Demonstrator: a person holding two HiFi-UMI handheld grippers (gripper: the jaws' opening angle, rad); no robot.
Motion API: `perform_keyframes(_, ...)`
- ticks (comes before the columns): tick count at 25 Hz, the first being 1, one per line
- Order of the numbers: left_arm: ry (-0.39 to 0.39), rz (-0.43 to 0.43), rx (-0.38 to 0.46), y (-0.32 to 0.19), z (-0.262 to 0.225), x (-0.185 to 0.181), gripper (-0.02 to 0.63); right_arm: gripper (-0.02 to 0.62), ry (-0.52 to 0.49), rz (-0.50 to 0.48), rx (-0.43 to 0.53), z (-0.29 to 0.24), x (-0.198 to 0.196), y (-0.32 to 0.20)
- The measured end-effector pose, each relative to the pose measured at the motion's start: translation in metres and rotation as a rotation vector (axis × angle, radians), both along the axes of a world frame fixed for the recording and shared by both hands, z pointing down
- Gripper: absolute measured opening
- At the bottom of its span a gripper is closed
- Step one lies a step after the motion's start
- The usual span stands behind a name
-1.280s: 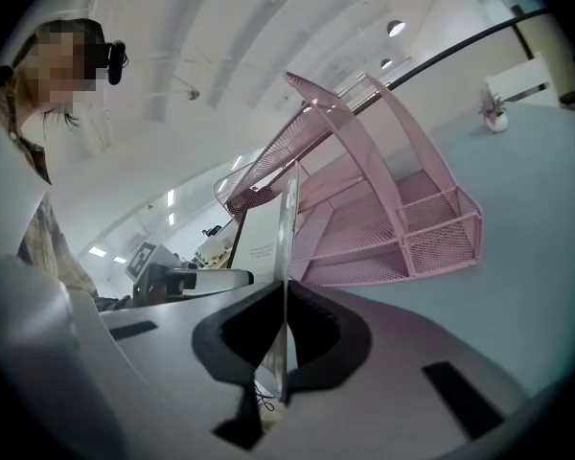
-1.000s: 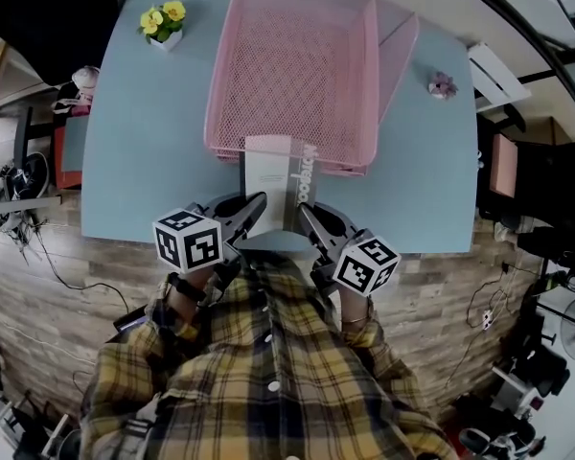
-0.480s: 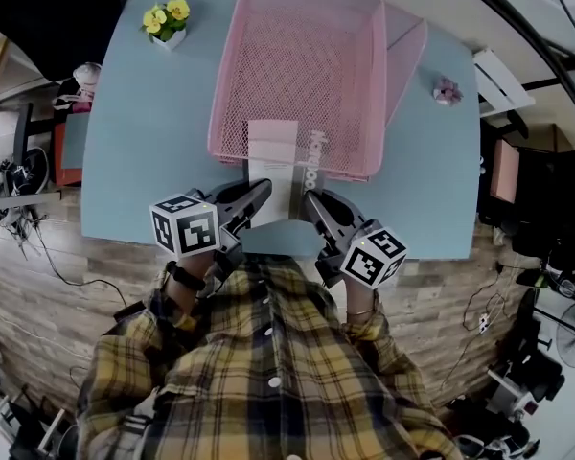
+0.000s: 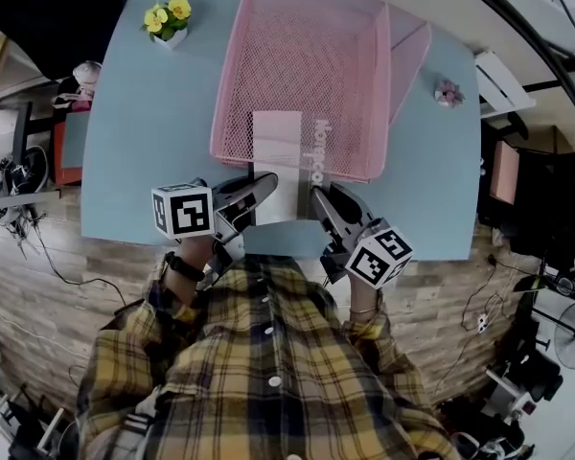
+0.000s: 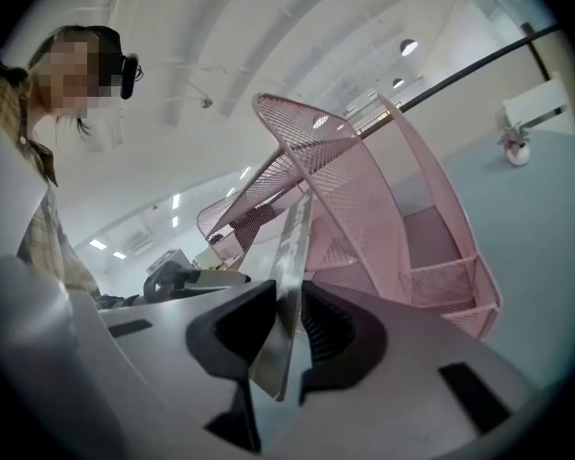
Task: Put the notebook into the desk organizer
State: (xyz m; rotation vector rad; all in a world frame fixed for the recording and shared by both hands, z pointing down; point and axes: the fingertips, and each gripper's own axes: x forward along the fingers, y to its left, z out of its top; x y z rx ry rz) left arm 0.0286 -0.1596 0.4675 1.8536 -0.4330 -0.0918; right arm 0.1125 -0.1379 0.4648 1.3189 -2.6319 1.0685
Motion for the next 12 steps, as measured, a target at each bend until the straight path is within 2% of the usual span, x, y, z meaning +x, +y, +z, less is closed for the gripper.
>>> perform_keyframes(5, 0.081, -0.005, -0.075, -0.004, -0.001, 0.0, 0.006, 0.107, 0.067, -0.007, 0.032, -0.002, 0.0, -0.001)
perform_keyframes(9, 0.136, -0.02, -0.166, -0.003, 0.001, 0.002, 0.005, 0.207, 0.136, -0.04, 0.073, -0.002, -0.001, 0.005)
perform_keyframes(12, 0.178, -0.021, -0.206, -0.003, -0.001, 0.004, 0.005, 0.251, 0.208, -0.065, 0.154, -0.011, -0.006, 0.008)
